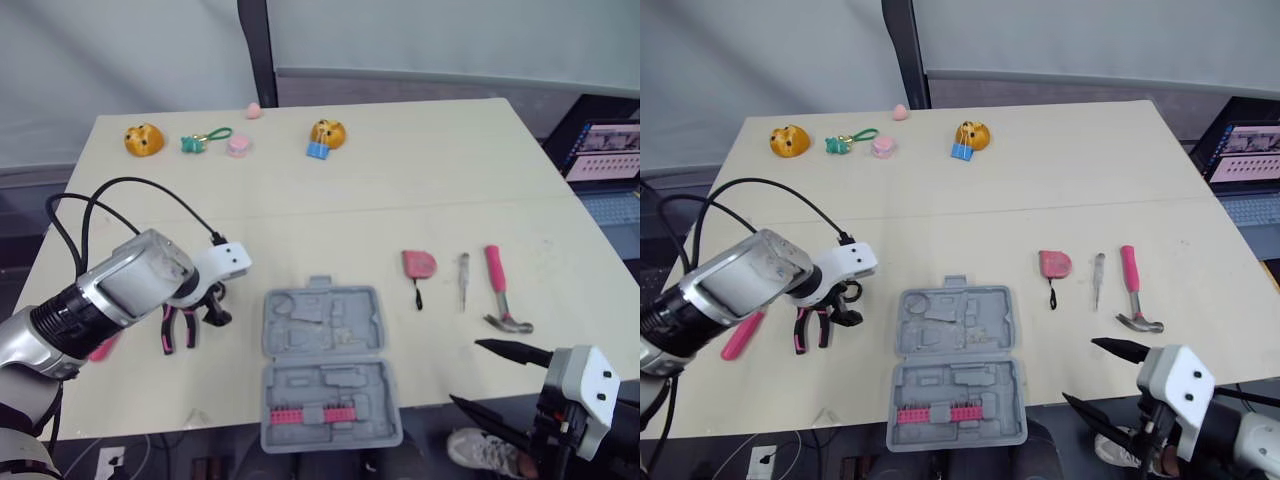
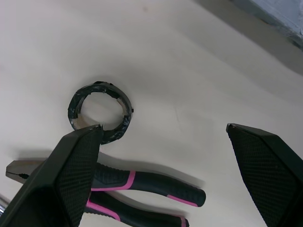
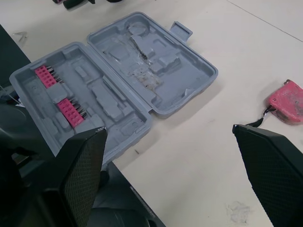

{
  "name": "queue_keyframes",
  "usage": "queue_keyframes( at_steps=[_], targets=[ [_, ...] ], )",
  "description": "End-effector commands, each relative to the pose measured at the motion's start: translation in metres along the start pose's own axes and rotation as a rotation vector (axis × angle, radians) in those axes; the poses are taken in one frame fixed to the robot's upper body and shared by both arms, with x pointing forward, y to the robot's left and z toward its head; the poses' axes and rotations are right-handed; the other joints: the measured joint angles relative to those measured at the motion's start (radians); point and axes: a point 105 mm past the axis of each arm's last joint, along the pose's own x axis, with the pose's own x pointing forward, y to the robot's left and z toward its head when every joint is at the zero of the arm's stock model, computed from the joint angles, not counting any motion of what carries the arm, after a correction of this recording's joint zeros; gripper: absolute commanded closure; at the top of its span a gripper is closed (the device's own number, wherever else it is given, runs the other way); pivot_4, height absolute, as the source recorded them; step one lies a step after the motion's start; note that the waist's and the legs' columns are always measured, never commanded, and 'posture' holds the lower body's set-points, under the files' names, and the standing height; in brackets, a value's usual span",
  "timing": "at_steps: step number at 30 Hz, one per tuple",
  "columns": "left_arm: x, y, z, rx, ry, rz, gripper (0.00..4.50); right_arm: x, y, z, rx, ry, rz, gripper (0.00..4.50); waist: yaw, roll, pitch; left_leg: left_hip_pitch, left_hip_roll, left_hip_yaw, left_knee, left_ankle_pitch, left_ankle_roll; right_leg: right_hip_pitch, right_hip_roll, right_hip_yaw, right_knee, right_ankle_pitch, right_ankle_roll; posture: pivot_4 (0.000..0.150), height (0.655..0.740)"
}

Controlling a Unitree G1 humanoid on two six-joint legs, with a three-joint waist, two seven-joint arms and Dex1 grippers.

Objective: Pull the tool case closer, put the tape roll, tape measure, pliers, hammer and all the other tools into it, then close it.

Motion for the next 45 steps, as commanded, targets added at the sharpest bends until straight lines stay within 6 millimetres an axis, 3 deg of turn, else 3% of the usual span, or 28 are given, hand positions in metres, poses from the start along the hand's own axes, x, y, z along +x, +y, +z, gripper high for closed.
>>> queue_keyframes(
  at_steps=[1, 35, 38, 45],
  targets=[
    [-0.001, 0.008, 0.003, 0.024, -0.009, 0.033, 0.0, 0.001, 0.003, 0.01, -0.049, -0.03, -0.011, 0.02, 0.0, 0.0, 0.0, 0.0, 0.0, 0.0, 0.0, 0.0, 0.0, 0.0, 0.0, 0.0, 0.0, 0.0, 0.0, 0.15, 0.7155],
    [0.03, 0.014, -0.003, 0.039, 0.025, -0.027, 0.0, 0.001, 0.012, 0.011, -0.017, -0.049, -0.026, 0.02, 0.019, 0.0, 0.0, 0.0, 0.0, 0.0, 0.006, 0.0, 0.001, 0.0, 0.0, 0.0, 0.005, 0.0, 0.0, 0.15, 0.7155],
    [0.031, 0.015, -0.002, 0.038, 0.019, -0.024, 0.8, 0.001, 0.012, 0.011, -0.014, -0.05, -0.03, 0.0, 0.02, 0.0, 0.0, -0.001, 0.0, 0.0, 0.008, -0.001, 0.001, 0.0, -0.001, 0.0, 0.006, 0.0, 0.0, 0.15, 0.7155],
    [0.032, 0.018, -0.002, 0.035, 0.018, -0.015, 4.17, 0.0, 0.014, 0.011, -0.008, -0.064, -0.029, 0.0, 0.018, 0.0, 0.0, -0.001, 0.0, -0.001, 0.009, -0.002, 0.002, 0.0, -0.001, 0.0, 0.006, 0.0, 0.0, 0.15, 0.7155]
  ],
)
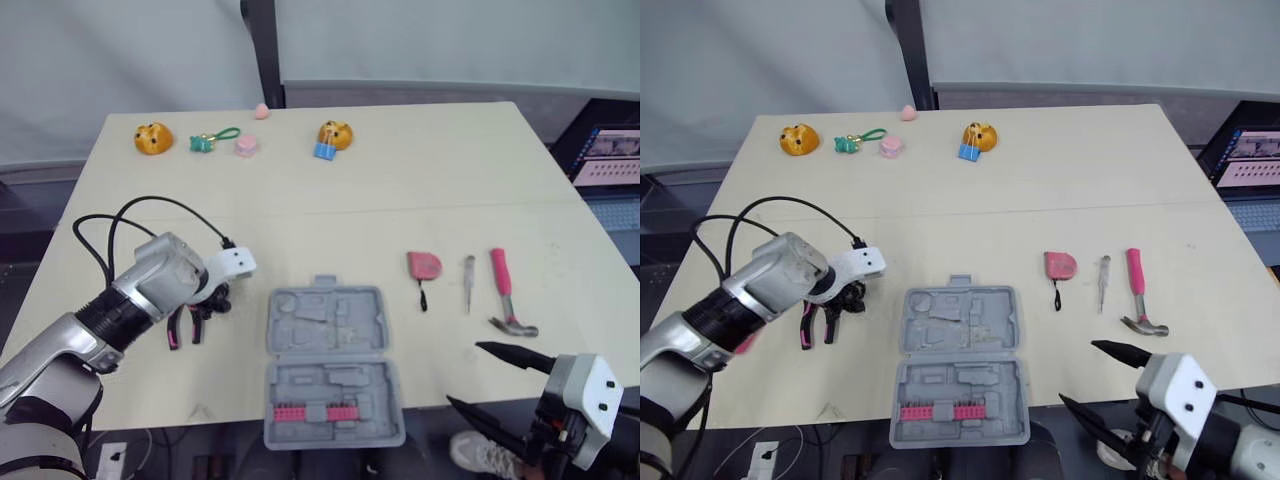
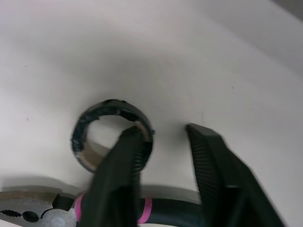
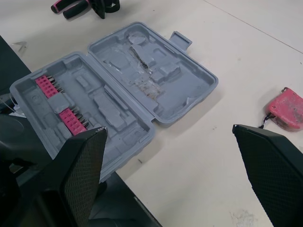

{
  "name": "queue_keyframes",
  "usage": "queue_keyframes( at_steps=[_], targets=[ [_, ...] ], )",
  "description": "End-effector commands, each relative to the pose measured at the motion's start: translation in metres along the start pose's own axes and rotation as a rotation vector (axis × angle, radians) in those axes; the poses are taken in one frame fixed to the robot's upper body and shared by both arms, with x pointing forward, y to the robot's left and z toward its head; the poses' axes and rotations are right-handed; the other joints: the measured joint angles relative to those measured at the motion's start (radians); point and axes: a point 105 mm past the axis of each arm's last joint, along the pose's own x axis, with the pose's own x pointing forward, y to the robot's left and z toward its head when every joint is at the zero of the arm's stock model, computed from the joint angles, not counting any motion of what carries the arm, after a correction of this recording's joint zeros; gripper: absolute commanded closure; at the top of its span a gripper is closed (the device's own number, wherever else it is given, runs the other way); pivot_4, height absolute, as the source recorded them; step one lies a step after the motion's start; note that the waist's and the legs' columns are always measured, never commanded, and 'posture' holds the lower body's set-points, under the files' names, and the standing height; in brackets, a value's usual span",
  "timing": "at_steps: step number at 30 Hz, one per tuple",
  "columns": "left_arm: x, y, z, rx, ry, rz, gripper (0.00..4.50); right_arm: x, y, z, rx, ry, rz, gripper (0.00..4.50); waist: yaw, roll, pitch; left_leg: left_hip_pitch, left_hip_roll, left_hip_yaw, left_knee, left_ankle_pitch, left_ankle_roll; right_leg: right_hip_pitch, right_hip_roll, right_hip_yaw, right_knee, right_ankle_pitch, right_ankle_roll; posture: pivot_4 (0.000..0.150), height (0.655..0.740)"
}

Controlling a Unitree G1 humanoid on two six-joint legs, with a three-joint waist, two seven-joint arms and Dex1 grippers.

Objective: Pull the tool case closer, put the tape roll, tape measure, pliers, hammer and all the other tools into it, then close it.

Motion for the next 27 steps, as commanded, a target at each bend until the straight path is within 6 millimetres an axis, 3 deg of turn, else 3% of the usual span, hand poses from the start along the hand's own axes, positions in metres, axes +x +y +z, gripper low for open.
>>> queue_keyframes(
  at_steps=[1, 9, 15, 21, 27],
  targets=[
    [0.0, 0.005, -0.004, -0.012, 0.009, 0.014, 4.49, 0.002, 0.007, 0.009, -0.022, -0.045, 0.016, 0.0, -0.001, 0.0, 0.0, 0.0, 0.0, 0.0, 0.0, 0.0, 0.0, 0.0, 0.0, 0.0, 0.0, 0.0, 0.0, 0.15, 0.7155],
    [-0.003, 0.01, -0.005, 0.013, 0.015, 0.029, 4.49, 0.004, 0.009, 0.009, -0.013, -0.064, 0.021, 0.0, -0.001, 0.0, 0.0, 0.0, 0.0, 0.0, 0.0, 0.0, 0.0, 0.0, 0.0, 0.0, 0.001, 0.0, 0.0, 0.15, 0.7155],
    [-0.037, 0.02, 0.003, -0.026, -0.049, 0.033, 4.49, 0.005, 0.008, 0.007, -0.016, -0.06, 0.021, 0.0, -0.005, 0.0, 0.0, -0.001, 0.0, 0.0, 0.0, 0.0, 0.0, -0.001, 0.0, 0.0, 0.001, 0.0, 0.0, 0.15, 0.7155],
    [-0.066, -0.006, 0.035, -0.017, -0.147, -0.078, 4.49, 0.008, 0.004, 0.006, -0.025, -0.058, 0.034, 0.0, 0.001, 0.0, 0.0, -0.002, 0.0, -0.001, 0.003, -0.001, 0.001, 0.0, 0.0, 0.001, 0.001, 0.0, 0.0, 0.15, 0.7155],
    [-0.073, -0.03, 0.049, -0.045, -0.175, -0.139, 4.49, 0.009, -0.002, 0.007, -0.033, -0.052, 0.032, 0.0, -0.007, 0.0, 0.0, -0.002, 0.0, -0.001, 0.002, -0.001, 0.001, 0.0, 0.0, 0.001, 0.001, 0.0, 0.0, 0.15, 0.7155]
  ],
)
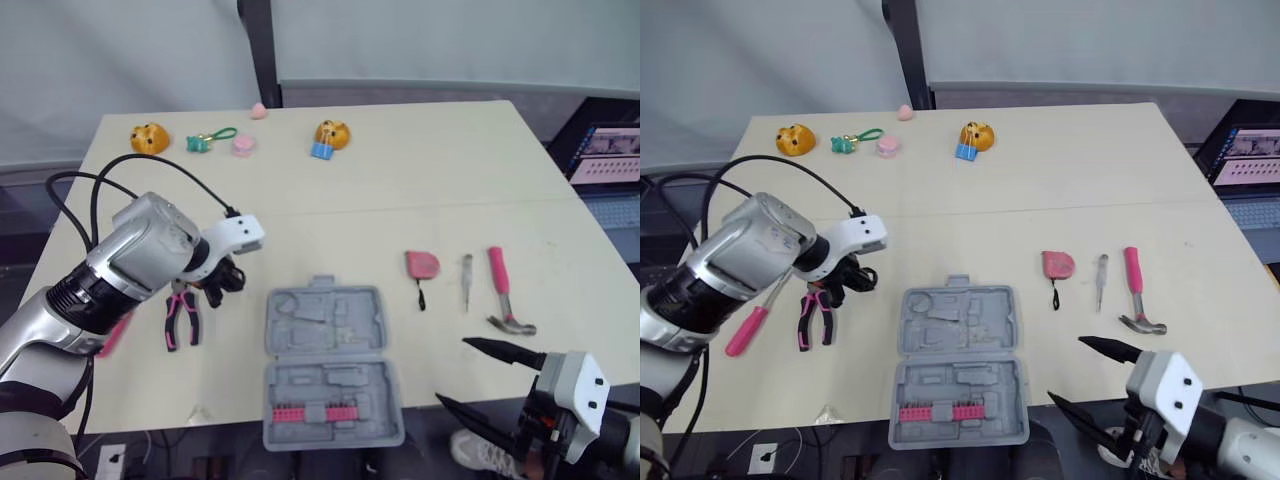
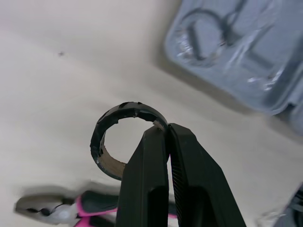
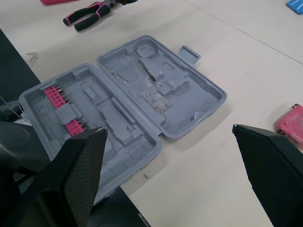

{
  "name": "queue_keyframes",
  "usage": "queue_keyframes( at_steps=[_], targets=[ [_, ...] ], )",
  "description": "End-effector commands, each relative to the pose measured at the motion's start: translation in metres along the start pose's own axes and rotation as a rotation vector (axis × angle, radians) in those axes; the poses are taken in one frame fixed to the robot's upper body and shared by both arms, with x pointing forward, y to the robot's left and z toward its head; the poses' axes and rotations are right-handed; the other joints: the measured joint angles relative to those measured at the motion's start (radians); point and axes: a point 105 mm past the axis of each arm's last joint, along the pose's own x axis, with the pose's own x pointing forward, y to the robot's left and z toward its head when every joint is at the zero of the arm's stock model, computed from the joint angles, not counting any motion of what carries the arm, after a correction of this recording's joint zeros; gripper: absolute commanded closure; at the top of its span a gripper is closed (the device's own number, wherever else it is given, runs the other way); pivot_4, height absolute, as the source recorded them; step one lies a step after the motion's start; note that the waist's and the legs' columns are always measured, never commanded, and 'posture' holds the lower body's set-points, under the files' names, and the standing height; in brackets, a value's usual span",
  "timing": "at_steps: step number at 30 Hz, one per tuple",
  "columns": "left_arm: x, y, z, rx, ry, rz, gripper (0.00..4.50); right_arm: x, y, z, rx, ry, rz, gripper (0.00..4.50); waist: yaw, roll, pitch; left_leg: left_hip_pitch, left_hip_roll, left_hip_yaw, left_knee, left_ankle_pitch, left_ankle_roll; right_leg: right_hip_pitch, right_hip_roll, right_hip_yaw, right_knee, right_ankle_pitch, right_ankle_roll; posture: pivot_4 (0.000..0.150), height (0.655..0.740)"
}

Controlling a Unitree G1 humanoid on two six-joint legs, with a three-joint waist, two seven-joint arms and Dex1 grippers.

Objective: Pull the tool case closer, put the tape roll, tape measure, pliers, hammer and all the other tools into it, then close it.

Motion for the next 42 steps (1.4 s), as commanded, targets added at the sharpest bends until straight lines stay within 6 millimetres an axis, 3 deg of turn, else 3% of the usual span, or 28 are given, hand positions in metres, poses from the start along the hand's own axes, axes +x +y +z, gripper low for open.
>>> queue_keyframes(
  at_steps=[1, 14, 23, 42],
  targets=[
    [-0.009, -0.009, 0.011, -0.016, -0.036, 0.0, 4.49, -0.002, -0.004, 0.003, -0.013, 0.003, -0.008, 0.0, -0.001, 0.0, 0.0, 0.0, 0.0, 0.0, 0.0, 0.0, 0.0, 0.0, 0.0, 0.0, 0.0, 0.0, 0.0, 0.15, 0.7155],
    [0.014, -0.028, 0.046, -0.098, -0.132, -0.048, 4.49, -0.009, -0.01, 0.013, -0.012, 0.015, -0.023, 0.0, 0.004, 0.0, 0.0, 0.0, -0.001, -0.001, 0.001, 0.0, 0.0, 0.001, 0.0, 0.001, 0.0, 0.0, 0.0, 0.15, 0.7155],
    [0.029, -0.031, 0.049, -0.13, -0.147, -0.083, 4.49, -0.021, -0.007, 0.016, 0.002, 0.048, -0.054, 0.0, 0.006, 0.0, 0.0, 0.0, -0.001, -0.001, 0.001, 0.0, 0.0, 0.001, 0.0, 0.001, 0.0, 0.0, 0.0, 0.15, 0.7155],
    [0.05, -0.033, 0.046, -0.177, -0.159, -0.131, 4.49, -0.024, -0.007, 0.019, 0.003, 0.063, -0.061, 0.0, 0.006, 0.0, 0.0, 0.0, -0.001, -0.001, 0.001, 0.0, 0.0, 0.001, 0.0, 0.001, 0.0, 0.0, 0.0, 0.15, 0.7155]
  ],
)
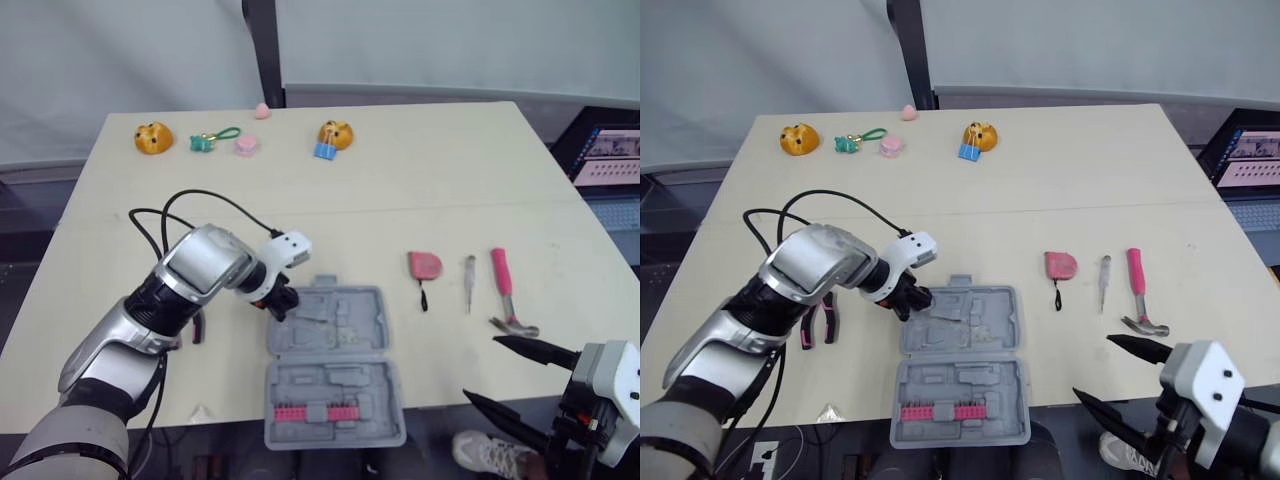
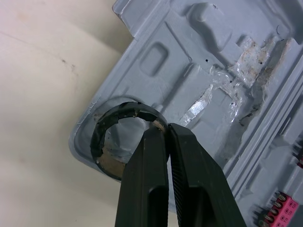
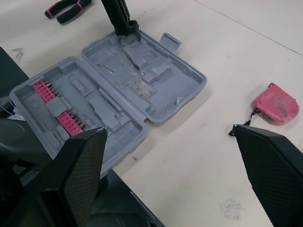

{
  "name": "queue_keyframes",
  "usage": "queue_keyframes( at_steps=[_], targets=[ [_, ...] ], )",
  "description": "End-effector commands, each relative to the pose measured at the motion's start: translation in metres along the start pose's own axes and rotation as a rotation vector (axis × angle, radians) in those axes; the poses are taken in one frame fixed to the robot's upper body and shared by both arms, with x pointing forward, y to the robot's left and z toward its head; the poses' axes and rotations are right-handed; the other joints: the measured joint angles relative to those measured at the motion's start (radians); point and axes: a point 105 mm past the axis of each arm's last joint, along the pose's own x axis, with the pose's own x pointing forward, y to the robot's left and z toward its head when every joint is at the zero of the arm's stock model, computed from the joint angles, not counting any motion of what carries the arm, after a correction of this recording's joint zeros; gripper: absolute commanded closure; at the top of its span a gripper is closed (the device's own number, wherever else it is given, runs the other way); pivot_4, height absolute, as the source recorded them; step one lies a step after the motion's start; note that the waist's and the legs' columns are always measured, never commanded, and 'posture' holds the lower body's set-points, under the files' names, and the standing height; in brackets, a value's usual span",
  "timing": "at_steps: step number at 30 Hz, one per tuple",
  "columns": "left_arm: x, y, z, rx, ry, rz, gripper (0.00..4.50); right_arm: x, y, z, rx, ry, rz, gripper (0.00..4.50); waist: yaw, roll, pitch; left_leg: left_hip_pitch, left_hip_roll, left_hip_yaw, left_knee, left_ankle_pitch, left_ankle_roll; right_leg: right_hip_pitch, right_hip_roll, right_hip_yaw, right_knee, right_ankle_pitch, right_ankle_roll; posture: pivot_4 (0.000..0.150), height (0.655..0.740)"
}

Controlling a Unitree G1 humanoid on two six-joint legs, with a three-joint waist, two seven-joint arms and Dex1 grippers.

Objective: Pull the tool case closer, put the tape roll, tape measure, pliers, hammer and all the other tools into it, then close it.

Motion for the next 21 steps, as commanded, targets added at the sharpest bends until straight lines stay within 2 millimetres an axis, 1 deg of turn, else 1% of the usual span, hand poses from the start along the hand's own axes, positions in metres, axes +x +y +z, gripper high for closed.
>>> queue_keyframes(
  at_steps=[1, 15, 21],
  targets=[
    [-0.002, -0.001, 0.006, 0.011, -0.035, -0.005, 4.49, -0.001, 0.003, 0.01, -0.051, -0.01, -0.002, 0.0, 0.0, 0.0, 0.0, 0.0, 0.0, 0.0, 0.0, 0.0, 0.0, 0.0, 0.0, 0.0, 0.0, 0.0, 0.0, 0.15, 0.7155],
    [0.0, 0.004, 0.002, 0.019, -0.019, 0.008, 4.49, -0.003, 0.004, 0.009, -0.046, -0.003, -0.005, 0.0, 0.0, 0.0, 0.0, 0.0, 0.0, 0.0, 0.0, 0.0, 0.0, 0.0, 0.0, 0.0, 0.0, 0.0, 0.0, 0.15, 0.7155],
    [0.004, 0.004, -0.004, 0.01, -0.001, 0.002, 4.49, -0.003, 0.004, 0.008, -0.047, -0.002, -0.004, 0.0, -0.001, 0.0, 0.0, 0.0, 0.0, 0.0, 0.0, 0.0, 0.0, 0.0, 0.0, 0.0, 0.0, 0.0, 0.0, 0.15, 0.7155]
  ],
)
